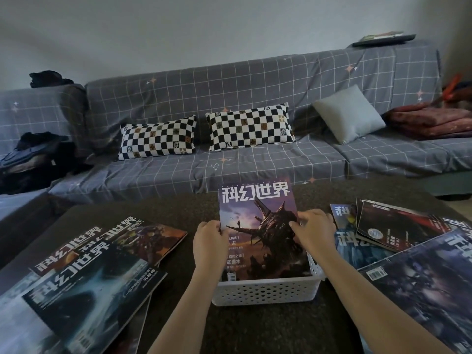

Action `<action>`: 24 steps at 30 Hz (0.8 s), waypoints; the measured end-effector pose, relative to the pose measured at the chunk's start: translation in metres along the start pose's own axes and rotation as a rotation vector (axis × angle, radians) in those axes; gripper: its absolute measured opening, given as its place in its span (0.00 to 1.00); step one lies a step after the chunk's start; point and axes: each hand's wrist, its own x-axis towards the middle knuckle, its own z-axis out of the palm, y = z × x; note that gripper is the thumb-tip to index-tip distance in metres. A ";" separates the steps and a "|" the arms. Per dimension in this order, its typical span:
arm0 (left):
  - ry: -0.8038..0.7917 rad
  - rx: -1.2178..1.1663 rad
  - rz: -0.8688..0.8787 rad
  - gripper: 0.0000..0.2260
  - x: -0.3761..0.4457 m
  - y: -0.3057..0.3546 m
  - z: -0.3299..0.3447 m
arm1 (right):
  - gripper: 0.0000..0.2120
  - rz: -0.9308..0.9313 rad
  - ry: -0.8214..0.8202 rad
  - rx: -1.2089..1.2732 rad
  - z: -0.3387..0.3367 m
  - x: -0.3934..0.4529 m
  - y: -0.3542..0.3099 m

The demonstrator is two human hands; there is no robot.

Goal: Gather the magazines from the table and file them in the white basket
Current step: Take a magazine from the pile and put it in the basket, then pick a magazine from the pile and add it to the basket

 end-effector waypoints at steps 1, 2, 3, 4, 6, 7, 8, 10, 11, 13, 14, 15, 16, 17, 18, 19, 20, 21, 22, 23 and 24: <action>-0.002 0.007 0.000 0.06 0.000 0.000 0.000 | 0.17 0.003 -0.013 -0.007 0.000 0.001 0.001; -0.007 0.019 0.002 0.06 0.000 -0.001 0.000 | 0.17 0.001 -0.021 -0.009 0.000 0.002 0.001; -0.013 0.034 0.004 0.06 0.000 -0.001 -0.001 | 0.17 0.001 -0.022 -0.009 0.000 0.001 0.001; -0.016 0.047 0.006 0.06 0.000 -0.001 -0.002 | 0.17 0.002 -0.017 -0.004 0.000 0.001 0.001; -0.021 0.052 0.011 0.07 0.000 0.000 -0.004 | 0.17 0.010 -0.016 0.012 0.000 0.000 0.001; -0.032 0.048 0.012 0.07 0.000 0.000 -0.005 | 0.17 0.017 -0.027 0.018 -0.001 0.000 0.001; -0.050 0.037 0.014 0.08 -0.001 0.001 -0.006 | 0.18 0.019 -0.045 0.018 -0.002 0.000 0.000; -0.086 -0.038 0.023 0.10 -0.004 0.001 -0.012 | 0.23 -0.010 -0.068 0.010 -0.005 -0.005 -0.003; -0.094 -0.085 0.021 0.13 -0.007 0.001 -0.017 | 0.25 -0.040 -0.054 0.024 -0.006 -0.010 -0.006; -0.083 -0.153 0.015 0.17 -0.013 -0.001 -0.028 | 0.27 -0.123 -0.020 0.109 -0.010 -0.023 -0.016; -0.070 -0.172 0.021 0.17 -0.017 -0.003 -0.035 | 0.27 -0.169 -0.026 0.168 -0.011 -0.031 -0.023; -0.055 -0.187 0.025 0.16 -0.020 -0.005 -0.043 | 0.25 -0.218 -0.045 0.221 -0.013 -0.039 -0.031; -0.034 -0.203 0.025 0.15 -0.023 -0.008 -0.052 | 0.24 -0.269 -0.064 0.264 -0.014 -0.047 -0.040; -0.011 -0.216 0.021 0.14 -0.025 -0.011 -0.061 | 0.22 -0.316 -0.082 0.303 -0.014 -0.055 -0.051; 0.009 -0.225 0.012 0.13 -0.027 -0.014 -0.071 | 0.21 -0.352 -0.106 0.347 -0.014 -0.062 -0.062; 0.022 -0.227 0.002 0.12 -0.029 -0.018 -0.080 | 0.20 -0.375 -0.141 0.400 -0.014 -0.069 -0.073; 0.024 -0.222 -0.008 0.11 -0.031 -0.022 -0.089 | 0.20 -0.391 -0.183 0.452 -0.013 -0.075 -0.085; 0.021 -0.210 -0.022 0.11 -0.033 -0.027 -0.098 | 0.19 -0.403 -0.226 0.495 -0.012 -0.081 -0.096; 0.020 -0.199 -0.038 0.11 -0.035 -0.033 -0.106 | 0.18 -0.413 -0.268 0.525 -0.009 -0.087 -0.107; 0.025 -0.189 -0.053 0.11 -0.037 -0.039 -0.114 | 0.17 -0.422 -0.305 0.543 -0.005 -0.092 -0.117; 0.035 -0.176 -0.067 0.10 -0.039 -0.046 -0.122 | 0.17 -0.434 -0.336 0.549 0.000 -0.097 -0.127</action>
